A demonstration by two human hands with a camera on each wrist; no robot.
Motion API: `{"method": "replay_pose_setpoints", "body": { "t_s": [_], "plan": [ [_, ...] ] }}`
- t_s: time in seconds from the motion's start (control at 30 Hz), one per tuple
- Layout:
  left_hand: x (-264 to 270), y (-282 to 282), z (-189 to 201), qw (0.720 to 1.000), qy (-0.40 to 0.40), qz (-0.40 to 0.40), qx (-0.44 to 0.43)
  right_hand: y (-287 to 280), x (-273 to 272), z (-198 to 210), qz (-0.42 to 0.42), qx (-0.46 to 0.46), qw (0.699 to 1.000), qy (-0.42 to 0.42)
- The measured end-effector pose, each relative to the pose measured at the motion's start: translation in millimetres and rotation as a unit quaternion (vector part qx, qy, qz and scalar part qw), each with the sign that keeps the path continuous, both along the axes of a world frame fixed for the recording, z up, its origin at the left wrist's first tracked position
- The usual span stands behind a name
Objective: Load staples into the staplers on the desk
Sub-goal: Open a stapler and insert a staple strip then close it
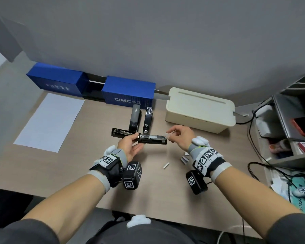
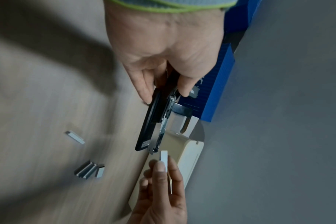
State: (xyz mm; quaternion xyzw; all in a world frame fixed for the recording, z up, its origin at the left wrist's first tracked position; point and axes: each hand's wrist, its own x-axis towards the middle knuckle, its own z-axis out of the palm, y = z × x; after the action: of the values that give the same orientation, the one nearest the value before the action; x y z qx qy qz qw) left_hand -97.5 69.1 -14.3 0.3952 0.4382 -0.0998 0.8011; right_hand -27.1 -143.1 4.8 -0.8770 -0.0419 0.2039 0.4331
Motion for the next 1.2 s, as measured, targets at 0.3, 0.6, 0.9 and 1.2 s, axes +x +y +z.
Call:
{"method": "replay_pose_setpoints", "body": {
  "t_s": [0.3, 0.6, 0.9, 1.2],
  "plan": [
    [9, 0, 13, 1.0, -0.019, -0.008, 0.0, 8, 2, 11, 0.022, -0.063, 0.996, -0.051],
    [10, 3, 16, 1.0, -0.026, -0.01, -0.001, 10, 4, 15, 0.015, -0.064, 0.996, -0.054],
    [12, 4, 19, 0.999, -0.028, -0.022, 0.002, 13, 6, 13, 0.035, -0.086, 0.994, -0.064],
    [12, 6, 17, 0.999, -0.026, -0.02, -0.012, 16, 9, 11, 0.061, -0.085, 0.992, -0.074]
  ]
}}
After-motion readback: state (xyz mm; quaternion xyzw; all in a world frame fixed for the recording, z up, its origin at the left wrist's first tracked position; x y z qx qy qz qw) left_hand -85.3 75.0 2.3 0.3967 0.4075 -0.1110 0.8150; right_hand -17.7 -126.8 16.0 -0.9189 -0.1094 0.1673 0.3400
